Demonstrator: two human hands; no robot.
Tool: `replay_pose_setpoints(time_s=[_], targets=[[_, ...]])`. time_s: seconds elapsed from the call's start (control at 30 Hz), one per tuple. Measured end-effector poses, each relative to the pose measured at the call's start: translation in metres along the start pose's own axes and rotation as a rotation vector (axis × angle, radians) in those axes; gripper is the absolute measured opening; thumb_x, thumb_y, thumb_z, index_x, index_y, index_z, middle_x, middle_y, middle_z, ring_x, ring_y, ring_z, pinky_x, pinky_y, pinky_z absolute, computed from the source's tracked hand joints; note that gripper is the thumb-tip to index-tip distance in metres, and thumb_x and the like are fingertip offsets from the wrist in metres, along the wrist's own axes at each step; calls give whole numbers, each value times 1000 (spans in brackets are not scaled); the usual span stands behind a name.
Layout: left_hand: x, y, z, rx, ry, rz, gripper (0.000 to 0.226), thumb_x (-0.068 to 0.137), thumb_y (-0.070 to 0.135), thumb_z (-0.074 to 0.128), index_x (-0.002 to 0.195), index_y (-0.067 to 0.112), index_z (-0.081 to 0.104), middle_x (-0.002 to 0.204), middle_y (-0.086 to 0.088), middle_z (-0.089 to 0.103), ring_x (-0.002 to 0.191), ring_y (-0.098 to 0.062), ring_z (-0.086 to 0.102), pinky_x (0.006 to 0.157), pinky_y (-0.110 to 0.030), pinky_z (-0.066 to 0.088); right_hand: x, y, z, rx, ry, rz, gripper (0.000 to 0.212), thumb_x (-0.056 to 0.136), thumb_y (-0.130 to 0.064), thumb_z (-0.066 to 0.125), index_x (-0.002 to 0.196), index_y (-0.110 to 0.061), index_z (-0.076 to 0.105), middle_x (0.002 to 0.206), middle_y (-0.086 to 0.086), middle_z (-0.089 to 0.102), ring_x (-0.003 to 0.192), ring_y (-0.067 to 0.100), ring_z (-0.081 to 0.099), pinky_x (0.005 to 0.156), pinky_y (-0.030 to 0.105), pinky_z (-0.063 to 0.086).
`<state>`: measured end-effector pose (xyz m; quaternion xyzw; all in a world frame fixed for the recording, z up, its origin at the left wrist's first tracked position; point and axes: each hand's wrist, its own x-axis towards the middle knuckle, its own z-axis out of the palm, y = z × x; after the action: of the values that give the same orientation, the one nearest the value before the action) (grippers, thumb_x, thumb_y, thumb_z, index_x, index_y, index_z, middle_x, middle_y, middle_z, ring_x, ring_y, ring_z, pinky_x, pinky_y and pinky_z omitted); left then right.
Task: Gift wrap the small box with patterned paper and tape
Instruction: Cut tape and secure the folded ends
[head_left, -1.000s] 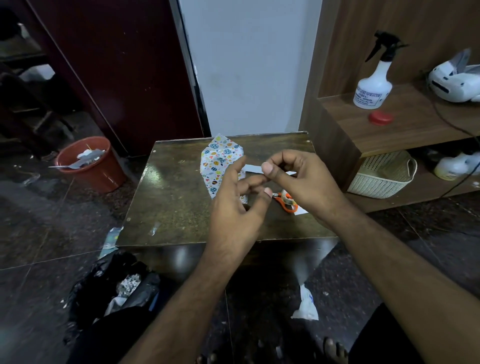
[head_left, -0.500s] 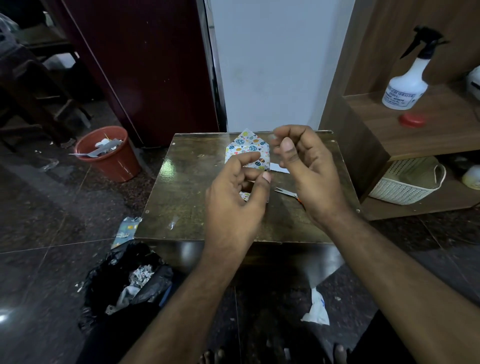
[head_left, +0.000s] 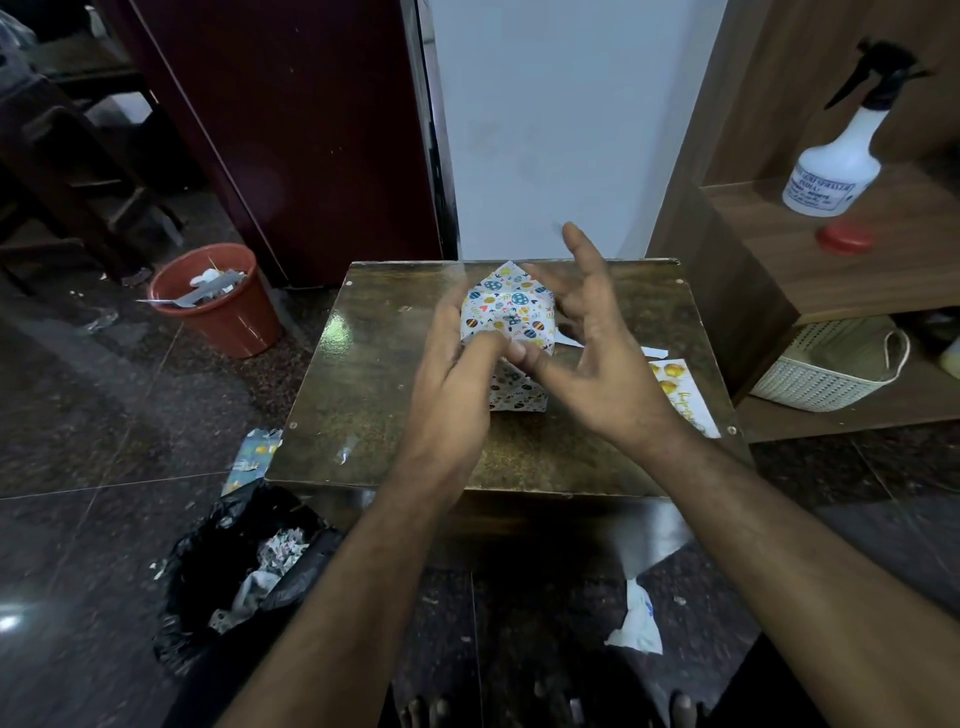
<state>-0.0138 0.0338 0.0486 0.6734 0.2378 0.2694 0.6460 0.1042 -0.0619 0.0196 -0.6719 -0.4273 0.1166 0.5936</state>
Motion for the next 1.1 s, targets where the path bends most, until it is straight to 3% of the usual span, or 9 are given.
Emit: replay_pose_setpoints(time_s=[0.13,0.27,0.33,0.4,0.53,0.73,0.87,0.97,1.1], targets=[[1,-2,-2,133,-51,41,63,87,25,46,150,32,46,144,11,56,131,-1,53,112,-36,43,-1,1,-10,13,21,0,100,89,-23,80,163,-29,13,141,-5,61,130,14,60,111,41,48],[-3,-6,-4,395,-61,189,42,106,24,50,147,32,51,131,9,52,120,20,46,101,1,28,-4,-1,-24,44,-25,22,96,90,-24,80,162,-31,17,134,-5,67,131,20,59,112,55,45],[-4,-8,-3,389,-64,191,34,103,35,55,136,41,57,123,13,54,116,-3,61,108,-21,45,-6,0,-27,64,-49,51,92,90,-26,79,161,-36,22,128,-6,68,131,22,58,109,59,46],[-4,-6,0,341,-37,154,26,96,43,58,122,44,61,121,15,54,107,-14,67,97,-45,56,-9,-2,-28,99,-46,88,90,89,-27,80,160,-36,25,121,-6,69,127,22,60,103,50,53],[-6,-1,4,275,-45,85,22,89,47,63,110,39,62,118,5,62,97,-26,69,86,-56,57,-12,-5,-28,135,-38,116,88,89,-26,79,160,-30,26,116,-1,72,122,20,65,104,45,53],[-6,-3,5,271,-96,13,10,101,30,63,108,25,57,81,-19,48,62,-8,40,59,-29,39,-12,-7,-23,90,5,110,73,96,-17,73,156,-24,32,105,-7,72,114,9,65,101,37,49],[-3,-5,3,132,-159,-76,12,99,35,61,110,37,55,90,-6,51,76,-12,46,70,-36,40,-10,-6,-18,88,25,116,69,93,-16,72,152,-30,38,110,-7,64,111,10,61,91,30,49],[-3,-5,3,68,-209,-123,16,105,24,55,119,31,52,99,1,63,87,-11,56,75,-33,45,-9,-12,-17,103,97,79,60,92,-19,67,147,-28,47,124,-7,61,119,5,57,100,30,49],[-2,-6,5,66,-195,-129,21,104,27,53,122,32,45,118,-17,68,95,-19,65,79,-38,55,-7,-28,-22,403,124,137,27,102,-14,57,127,-9,66,130,3,68,110,4,64,81,17,53]])
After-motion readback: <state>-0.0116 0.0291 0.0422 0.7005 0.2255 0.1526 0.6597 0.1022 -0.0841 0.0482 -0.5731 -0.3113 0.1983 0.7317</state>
